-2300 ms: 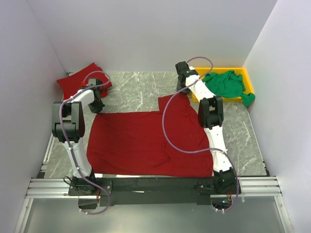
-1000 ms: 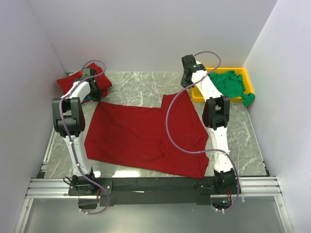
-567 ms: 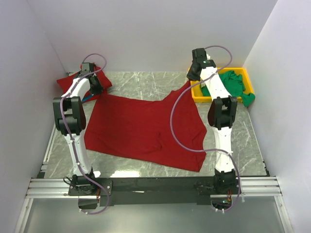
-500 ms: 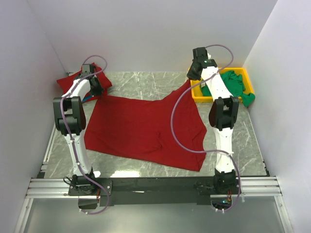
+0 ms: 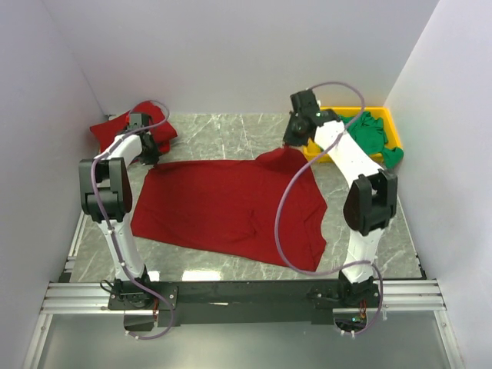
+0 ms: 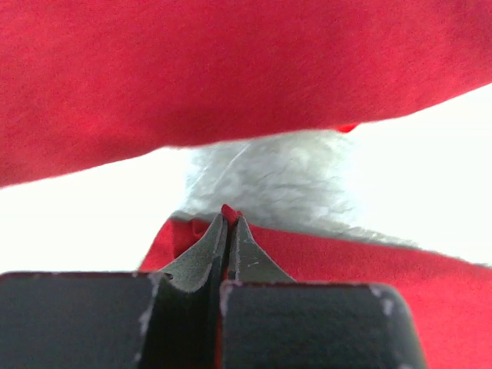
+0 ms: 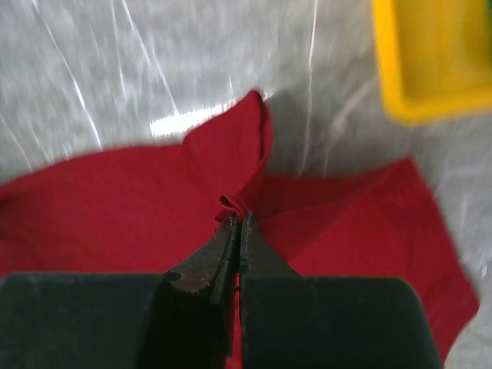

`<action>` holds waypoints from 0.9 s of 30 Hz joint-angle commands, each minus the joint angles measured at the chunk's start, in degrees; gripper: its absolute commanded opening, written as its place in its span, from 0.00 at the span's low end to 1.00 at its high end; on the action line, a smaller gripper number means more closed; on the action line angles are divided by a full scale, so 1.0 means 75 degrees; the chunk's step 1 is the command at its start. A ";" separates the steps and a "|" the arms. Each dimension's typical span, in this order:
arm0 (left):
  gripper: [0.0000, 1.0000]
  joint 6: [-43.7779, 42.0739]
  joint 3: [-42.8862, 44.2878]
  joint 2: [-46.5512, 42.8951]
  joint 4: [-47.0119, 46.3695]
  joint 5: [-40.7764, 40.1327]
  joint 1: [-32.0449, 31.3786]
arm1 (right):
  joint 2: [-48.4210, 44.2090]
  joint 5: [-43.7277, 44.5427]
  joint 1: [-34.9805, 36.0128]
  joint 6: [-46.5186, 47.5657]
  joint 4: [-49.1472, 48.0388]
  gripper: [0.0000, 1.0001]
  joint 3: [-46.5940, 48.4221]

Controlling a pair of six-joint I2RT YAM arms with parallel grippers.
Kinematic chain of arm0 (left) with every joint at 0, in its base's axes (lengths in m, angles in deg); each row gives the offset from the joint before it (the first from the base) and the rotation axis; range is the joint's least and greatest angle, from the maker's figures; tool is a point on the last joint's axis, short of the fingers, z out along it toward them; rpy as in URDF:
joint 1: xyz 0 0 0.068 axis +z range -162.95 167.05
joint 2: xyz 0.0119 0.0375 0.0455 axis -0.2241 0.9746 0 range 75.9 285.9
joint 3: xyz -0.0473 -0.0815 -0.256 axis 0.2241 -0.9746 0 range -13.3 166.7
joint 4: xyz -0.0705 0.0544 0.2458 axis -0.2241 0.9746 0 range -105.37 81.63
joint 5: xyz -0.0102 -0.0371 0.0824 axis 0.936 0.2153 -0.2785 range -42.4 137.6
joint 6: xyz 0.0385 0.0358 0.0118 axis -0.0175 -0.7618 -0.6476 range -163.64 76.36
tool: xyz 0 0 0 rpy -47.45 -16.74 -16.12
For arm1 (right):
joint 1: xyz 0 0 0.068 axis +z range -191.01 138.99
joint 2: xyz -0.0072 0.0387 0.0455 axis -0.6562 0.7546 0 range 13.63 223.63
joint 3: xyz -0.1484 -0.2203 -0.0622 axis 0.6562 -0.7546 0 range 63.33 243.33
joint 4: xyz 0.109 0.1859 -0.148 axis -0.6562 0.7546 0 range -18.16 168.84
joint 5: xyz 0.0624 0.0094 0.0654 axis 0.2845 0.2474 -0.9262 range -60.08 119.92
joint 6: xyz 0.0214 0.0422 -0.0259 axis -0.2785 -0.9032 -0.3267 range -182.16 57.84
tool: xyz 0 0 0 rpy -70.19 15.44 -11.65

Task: Fold and stack the t-shirts
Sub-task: Fold the tshirt

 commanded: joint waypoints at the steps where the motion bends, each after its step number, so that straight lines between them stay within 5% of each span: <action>1: 0.01 -0.0032 -0.0191 -0.0530 -0.0072 -0.0550 0.0033 | -0.0803 0.0087 0.0329 -0.0324 -0.0076 0.00 -0.1012; 27: 0.01 0.0132 -0.1327 -0.1795 -0.0600 -0.1101 0.0033 | -0.4659 0.0778 0.2111 -0.2540 0.0943 0.00 -0.4636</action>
